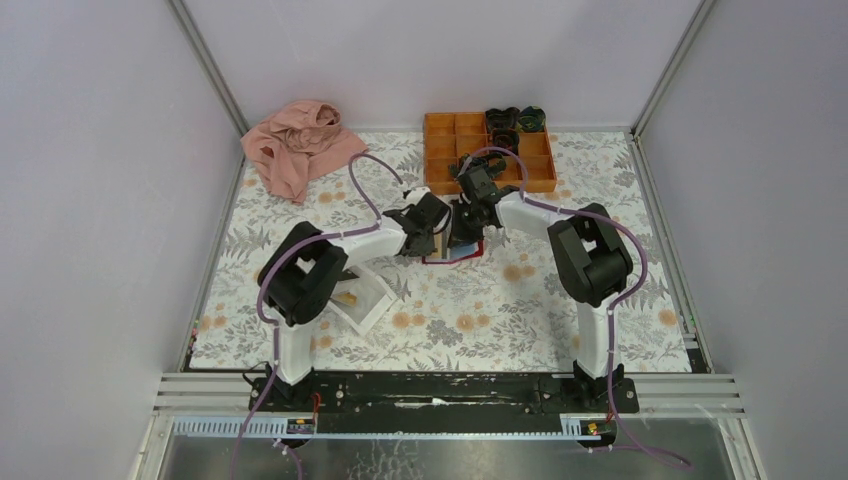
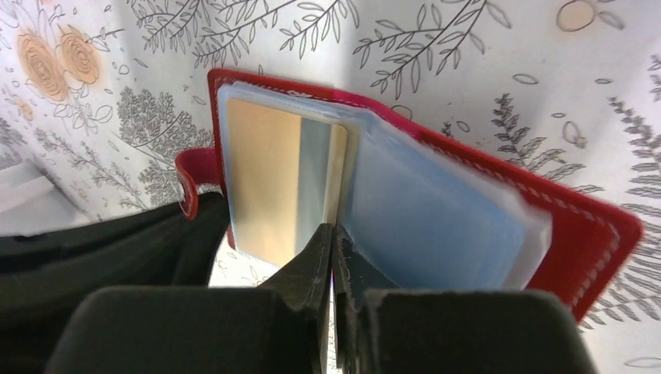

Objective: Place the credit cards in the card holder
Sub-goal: Insert the credit card into the card holder, then close the card holder at the center of the board.

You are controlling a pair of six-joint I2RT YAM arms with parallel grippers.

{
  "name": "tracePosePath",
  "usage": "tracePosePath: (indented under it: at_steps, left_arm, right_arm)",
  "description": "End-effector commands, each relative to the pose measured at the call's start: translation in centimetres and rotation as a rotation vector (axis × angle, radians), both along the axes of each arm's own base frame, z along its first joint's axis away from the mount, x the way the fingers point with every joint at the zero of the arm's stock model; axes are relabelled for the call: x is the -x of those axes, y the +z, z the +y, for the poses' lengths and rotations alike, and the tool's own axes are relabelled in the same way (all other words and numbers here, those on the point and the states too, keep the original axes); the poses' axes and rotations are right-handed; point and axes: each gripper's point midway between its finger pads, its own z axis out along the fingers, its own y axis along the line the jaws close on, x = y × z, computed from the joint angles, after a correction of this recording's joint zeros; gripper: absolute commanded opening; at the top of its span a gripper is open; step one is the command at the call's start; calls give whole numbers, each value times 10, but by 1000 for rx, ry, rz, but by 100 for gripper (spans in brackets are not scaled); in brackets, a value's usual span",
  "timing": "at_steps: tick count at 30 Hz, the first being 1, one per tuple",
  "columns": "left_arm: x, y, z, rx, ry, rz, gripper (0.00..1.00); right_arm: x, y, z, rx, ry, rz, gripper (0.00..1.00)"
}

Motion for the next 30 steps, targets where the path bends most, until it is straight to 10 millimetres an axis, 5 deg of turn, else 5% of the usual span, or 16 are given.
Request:
tracePosePath:
  at_steps: [1, 8, 13, 18, 23, 30]
  left_arm:
    - [54, -33, -35, 62, -99, 143, 14]
    - [64, -28, -34, 52, -80, 128, 15]
    - [65, -30, -31, 41, -65, 127, 15]
    - [65, -33, -30, 28, -64, 128, 14]
    - [64, -37, -27, 5, -66, 132, 14]
    - [61, -37, -25, -33, -87, 131, 14]
  right_arm:
    - [-5, 12, 7, 27, 64, -31, 8]
    - [-13, 34, -17, 50, 24, -96, 30]
    - [-18, 78, -29, 34, 10, -210, 33]
    - [-24, 104, -65, 51, -108, -301, 36]
    - [-22, 78, -102, 35, -208, -220, 44]
    - [-6, 33, -107, -4, -222, -111, 51]
